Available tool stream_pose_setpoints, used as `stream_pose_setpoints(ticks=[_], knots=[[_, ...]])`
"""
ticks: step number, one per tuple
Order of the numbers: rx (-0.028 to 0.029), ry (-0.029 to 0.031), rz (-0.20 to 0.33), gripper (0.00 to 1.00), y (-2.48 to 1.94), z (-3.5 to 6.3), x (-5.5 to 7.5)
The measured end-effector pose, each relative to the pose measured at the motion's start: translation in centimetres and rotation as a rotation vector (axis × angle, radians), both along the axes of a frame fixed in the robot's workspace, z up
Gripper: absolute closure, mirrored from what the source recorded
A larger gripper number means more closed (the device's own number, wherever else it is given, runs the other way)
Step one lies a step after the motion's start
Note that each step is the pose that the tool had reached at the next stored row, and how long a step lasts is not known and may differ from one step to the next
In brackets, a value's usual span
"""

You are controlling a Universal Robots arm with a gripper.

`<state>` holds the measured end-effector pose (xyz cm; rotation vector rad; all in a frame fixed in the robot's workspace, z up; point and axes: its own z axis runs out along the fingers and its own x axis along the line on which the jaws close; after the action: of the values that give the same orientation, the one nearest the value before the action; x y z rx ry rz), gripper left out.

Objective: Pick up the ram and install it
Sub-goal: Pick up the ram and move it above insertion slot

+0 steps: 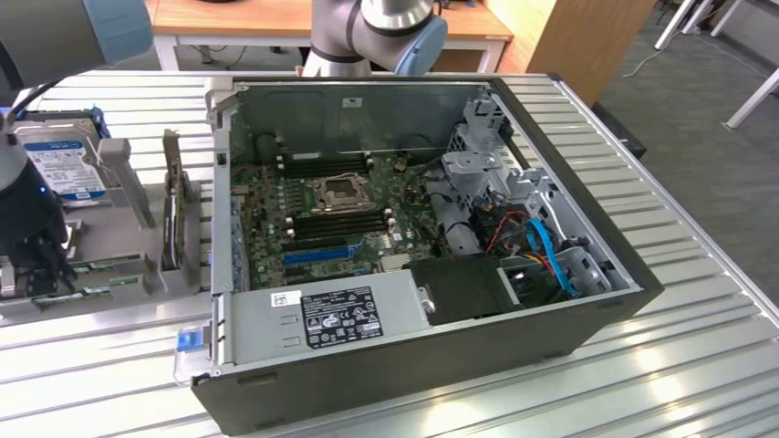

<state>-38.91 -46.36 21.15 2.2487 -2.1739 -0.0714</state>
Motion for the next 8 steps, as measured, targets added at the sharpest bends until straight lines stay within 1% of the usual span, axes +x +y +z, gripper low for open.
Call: stream_pose_setpoints(ticks=[8], knots=[[0.0009, 0.0001, 0.000, 0.76, 0.00, 0.00, 0.61]])
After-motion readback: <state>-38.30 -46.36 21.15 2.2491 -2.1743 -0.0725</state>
